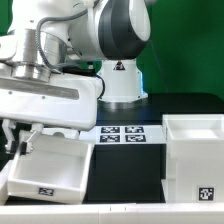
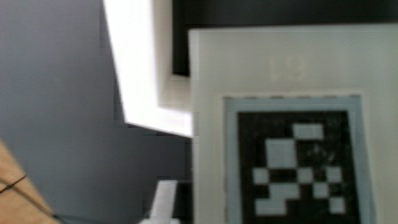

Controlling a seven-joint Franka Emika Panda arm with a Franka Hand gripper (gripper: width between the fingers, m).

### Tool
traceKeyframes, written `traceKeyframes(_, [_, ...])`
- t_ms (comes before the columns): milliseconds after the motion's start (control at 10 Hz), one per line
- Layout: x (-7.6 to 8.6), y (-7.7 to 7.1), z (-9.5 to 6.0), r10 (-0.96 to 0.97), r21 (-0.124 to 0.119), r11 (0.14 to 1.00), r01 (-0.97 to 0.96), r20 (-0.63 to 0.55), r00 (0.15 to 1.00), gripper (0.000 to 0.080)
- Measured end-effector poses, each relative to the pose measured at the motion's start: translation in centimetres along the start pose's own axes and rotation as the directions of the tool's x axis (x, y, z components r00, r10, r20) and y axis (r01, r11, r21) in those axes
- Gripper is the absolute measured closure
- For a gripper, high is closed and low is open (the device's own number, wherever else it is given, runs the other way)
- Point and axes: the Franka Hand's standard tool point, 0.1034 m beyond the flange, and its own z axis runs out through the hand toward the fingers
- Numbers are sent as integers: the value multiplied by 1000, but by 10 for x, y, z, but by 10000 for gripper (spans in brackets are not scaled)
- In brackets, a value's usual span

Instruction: Assemble drawer

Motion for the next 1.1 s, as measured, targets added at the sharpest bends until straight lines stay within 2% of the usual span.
traceKeyframes(100, [-2,1,2,10,-6,1000,-10,-4,1000,763])
traceKeyframes(300, [2,-16,-1,21,1,1000,-21,-16,1000,763])
traceKeyframes(400, [-2,-22,-8,28,-11,1000,-28,-37,999,763])
traceKeyframes(500, [-4,-39,-15,49,-38,998,-52,-83,995,763])
traceKeyframes(600, [-10,-57,-17,50,-32,998,-52,-76,996,763])
traceKeyframes(700, [-13,-67,-19,99,-28,995,-101,-56,993,763])
traceKeyframes(800, [-12,-71,-20,194,-14,981,-194,-10,981,763])
traceKeyframes(900, [-8,-83,-21,227,-41,973,-228,-24,974,763])
traceKeyframes(1000, [-11,-100,-18,226,-60,972,-227,-15,974,763])
traceKeyframes(1100, [-11,-93,-18,199,-87,976,-200,-17,980,763])
